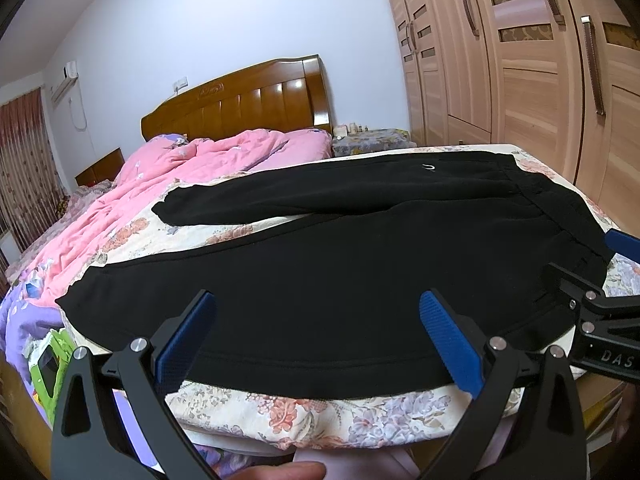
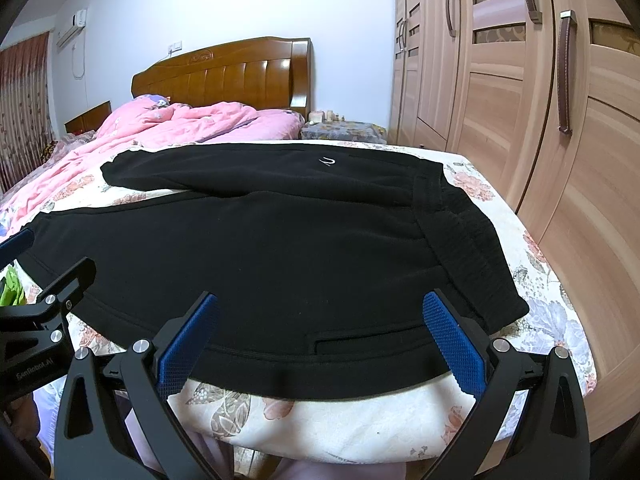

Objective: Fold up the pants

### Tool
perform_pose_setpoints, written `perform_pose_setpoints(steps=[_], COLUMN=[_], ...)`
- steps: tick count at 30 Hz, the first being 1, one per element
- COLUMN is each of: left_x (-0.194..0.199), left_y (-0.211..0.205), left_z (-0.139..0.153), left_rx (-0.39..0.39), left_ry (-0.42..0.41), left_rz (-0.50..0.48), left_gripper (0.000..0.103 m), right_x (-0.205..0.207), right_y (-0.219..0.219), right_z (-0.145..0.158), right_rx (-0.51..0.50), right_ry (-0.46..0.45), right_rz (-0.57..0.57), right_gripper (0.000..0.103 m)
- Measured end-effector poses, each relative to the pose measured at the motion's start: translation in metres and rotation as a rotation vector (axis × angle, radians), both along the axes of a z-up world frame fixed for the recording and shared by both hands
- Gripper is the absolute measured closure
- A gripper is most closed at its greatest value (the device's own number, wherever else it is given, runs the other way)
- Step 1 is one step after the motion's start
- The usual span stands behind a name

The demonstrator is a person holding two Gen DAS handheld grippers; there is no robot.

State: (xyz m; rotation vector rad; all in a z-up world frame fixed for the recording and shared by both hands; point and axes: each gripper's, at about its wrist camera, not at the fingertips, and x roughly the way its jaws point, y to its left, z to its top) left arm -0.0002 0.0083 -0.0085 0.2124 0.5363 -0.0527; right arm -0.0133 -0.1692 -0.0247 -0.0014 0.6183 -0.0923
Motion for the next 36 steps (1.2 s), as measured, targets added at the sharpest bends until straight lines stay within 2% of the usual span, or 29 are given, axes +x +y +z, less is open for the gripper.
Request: perform_pose_setpoints(steps=[36], left_x=[0.0007], left_y=[0.0050], left_z=[0.0006], left_rx=[-0.002], left_ry=[0.015], left_rz=[0.003], left_gripper=[0.002], right_x=[0.0000], right_y=[0.0001], right_z=[-0.0053], right_rx=[0.023], right_ry=[0.011], right_rz=[0.001], right_gripper=[0.004])
